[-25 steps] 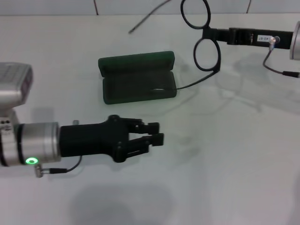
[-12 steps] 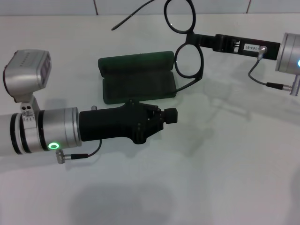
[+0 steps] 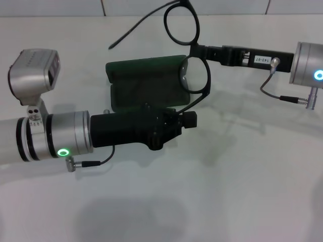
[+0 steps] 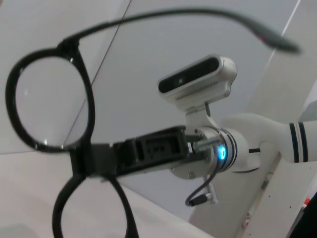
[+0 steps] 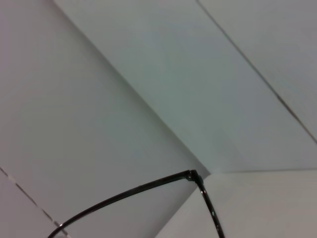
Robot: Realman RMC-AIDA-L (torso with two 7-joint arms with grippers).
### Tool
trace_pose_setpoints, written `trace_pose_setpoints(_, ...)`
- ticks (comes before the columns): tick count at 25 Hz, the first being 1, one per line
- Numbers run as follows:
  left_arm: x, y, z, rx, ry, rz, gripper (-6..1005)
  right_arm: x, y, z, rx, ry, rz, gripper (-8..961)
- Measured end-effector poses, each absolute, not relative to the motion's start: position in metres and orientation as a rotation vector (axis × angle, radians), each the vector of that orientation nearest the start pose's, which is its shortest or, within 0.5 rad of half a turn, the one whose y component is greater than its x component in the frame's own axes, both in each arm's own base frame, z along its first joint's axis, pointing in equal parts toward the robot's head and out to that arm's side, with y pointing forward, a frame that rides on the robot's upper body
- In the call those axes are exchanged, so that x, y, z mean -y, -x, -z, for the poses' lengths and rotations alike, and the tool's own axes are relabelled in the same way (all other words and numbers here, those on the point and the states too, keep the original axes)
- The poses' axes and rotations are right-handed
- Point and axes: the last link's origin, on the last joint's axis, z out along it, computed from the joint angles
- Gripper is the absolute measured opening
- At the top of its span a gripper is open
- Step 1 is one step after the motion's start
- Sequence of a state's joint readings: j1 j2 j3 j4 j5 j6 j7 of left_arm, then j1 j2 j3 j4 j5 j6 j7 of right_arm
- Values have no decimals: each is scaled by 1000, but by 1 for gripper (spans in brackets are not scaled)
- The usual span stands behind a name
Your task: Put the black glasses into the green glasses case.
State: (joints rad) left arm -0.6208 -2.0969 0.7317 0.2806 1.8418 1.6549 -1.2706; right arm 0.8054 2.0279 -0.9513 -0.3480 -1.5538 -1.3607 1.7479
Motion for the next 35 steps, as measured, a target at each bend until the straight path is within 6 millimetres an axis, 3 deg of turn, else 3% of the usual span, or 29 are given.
trace_pose_setpoints(12, -307, 213, 55, 736, 2826, 1180, 3, -384, -170, 45, -1077, 2755, -943, 61)
trace_pose_setpoints(19, -311, 209, 54, 717, 2832, 1182, 4, -377, -163, 47, -1049, 2827, -955, 56)
trace_pose_setpoints(35, -309, 210, 54, 725, 2831, 1181, 7, -379, -168, 39, -1042, 2742, -1056, 31)
